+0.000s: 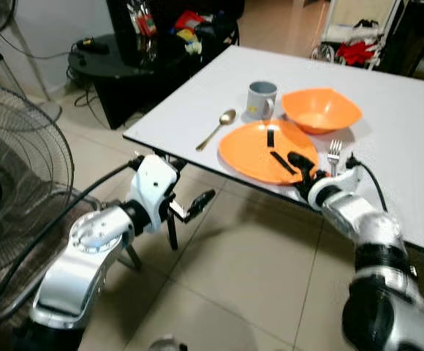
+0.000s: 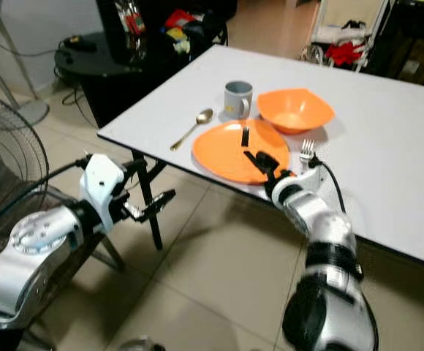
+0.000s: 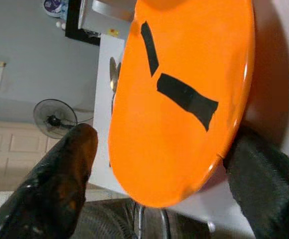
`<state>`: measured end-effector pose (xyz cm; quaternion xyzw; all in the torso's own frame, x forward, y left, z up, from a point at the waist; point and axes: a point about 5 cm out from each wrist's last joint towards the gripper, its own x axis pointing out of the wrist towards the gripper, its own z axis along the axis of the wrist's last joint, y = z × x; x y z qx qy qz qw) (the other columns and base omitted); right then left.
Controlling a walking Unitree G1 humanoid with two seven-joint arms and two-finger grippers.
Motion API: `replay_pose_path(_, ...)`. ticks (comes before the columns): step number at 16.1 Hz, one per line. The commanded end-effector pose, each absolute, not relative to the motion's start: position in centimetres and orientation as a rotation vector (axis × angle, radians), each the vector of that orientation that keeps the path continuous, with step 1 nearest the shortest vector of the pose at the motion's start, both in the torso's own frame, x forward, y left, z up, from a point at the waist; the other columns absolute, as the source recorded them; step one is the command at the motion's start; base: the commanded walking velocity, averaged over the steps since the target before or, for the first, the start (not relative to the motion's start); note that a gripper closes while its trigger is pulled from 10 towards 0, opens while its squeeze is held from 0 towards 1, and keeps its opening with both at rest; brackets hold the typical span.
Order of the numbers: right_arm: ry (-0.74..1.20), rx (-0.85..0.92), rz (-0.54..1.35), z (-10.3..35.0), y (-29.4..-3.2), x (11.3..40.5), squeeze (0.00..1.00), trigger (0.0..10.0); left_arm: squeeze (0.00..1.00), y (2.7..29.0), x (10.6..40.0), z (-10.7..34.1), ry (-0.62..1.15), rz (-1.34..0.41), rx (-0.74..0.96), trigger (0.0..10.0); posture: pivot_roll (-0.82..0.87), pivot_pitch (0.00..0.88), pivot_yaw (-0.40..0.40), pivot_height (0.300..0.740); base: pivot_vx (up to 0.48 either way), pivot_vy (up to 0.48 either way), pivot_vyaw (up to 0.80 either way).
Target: Setting the table
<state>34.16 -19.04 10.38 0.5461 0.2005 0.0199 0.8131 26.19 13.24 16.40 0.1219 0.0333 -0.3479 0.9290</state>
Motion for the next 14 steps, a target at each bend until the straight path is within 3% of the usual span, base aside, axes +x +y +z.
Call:
replay_pose_path(1,0.419,1.153,0.069,11.4,-19.1,33.6,1.0,10.0,0.0,13.3,26.1,16.2,0.077,-0.716,0.253,10.0,0.08,0.0,0.064,0.74,0.0,0.0,0.0)
replay_pose_path(10,0.46,0.904,0.131,12.4,-18.6,27.8,1.0,10.0,0.0,13.3,25.9,15.9,0.074,-0.692,0.245,10.0,0.07,0.0,0.052,0.74,0.0,0.0,0.0)
replay_pose_path(12,0.473,0.63,0.162,12.8,-17.9,27.7,1.0,10.0,0.0,13.4,25.9,15.9,0.074,-0.687,0.247,10.0,0.07,0.0,0.052,0.74,0.0,0.0,0.0)
replay_pose_path(14,0.426,0.172,0.168,13.3,-17.4,28.7,1.0,10.0,0.0,13.5,25.8,15.8,0.084,-0.681,0.261,10.0,0.08,0.0,0.052,0.74,0.0,0.0,0.0)
